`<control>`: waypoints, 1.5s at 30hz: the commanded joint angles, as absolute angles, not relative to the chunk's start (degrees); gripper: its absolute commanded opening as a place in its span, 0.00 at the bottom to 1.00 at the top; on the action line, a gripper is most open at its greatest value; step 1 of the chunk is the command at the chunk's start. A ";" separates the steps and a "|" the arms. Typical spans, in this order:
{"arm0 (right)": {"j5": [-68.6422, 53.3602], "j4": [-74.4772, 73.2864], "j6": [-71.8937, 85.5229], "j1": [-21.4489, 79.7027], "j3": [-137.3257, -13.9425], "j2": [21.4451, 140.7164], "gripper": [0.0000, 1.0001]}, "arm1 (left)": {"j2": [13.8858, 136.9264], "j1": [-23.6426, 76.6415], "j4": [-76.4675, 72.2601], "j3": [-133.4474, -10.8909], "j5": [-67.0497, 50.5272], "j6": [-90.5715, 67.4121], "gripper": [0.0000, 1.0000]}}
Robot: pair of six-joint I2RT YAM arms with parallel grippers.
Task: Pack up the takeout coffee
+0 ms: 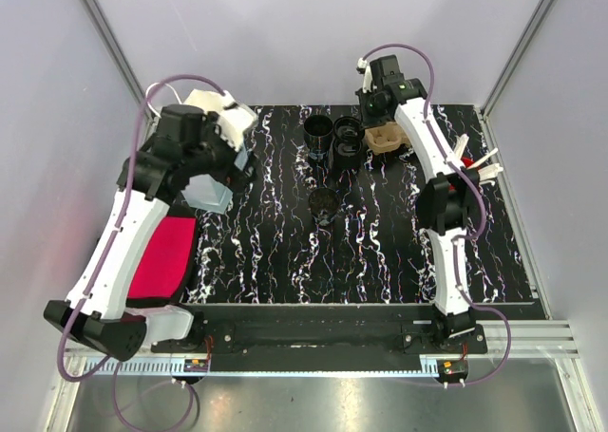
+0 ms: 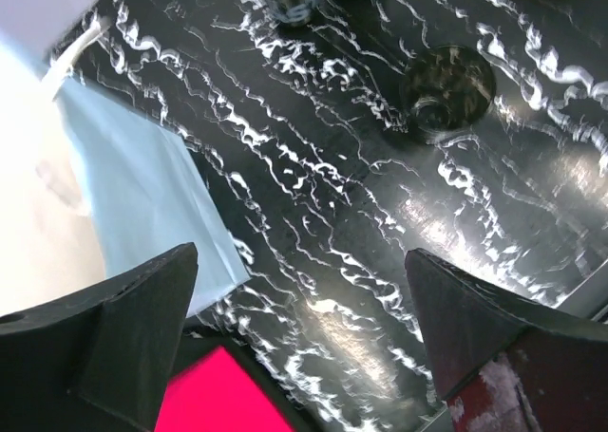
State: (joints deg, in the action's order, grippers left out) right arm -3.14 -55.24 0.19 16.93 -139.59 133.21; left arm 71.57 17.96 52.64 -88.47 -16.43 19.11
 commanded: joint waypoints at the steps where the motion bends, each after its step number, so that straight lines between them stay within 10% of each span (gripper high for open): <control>1: -11.49 -59.23 -2.90 17.58 -138.97 121.92 0.13 | 71.45 25.21 50.19 -90.96 -4.23 29.34 0.99; 8: -21.43 -65.98 -9.13 17.49 -135.26 113.91 0.13 | 73.83 30.41 43.86 -90.97 1.50 38.04 0.99; 25: -55.53 -93.59 -29.26 17.75 -145.10 121.02 0.12 | 81.12 31.29 55.26 -105.28 -31.79 58.36 0.99; 45: -61.17 -93.78 -41.48 24.78 -127.19 107.24 0.12 | 85.61 32.78 64.68 -107.14 -45.35 73.91 0.97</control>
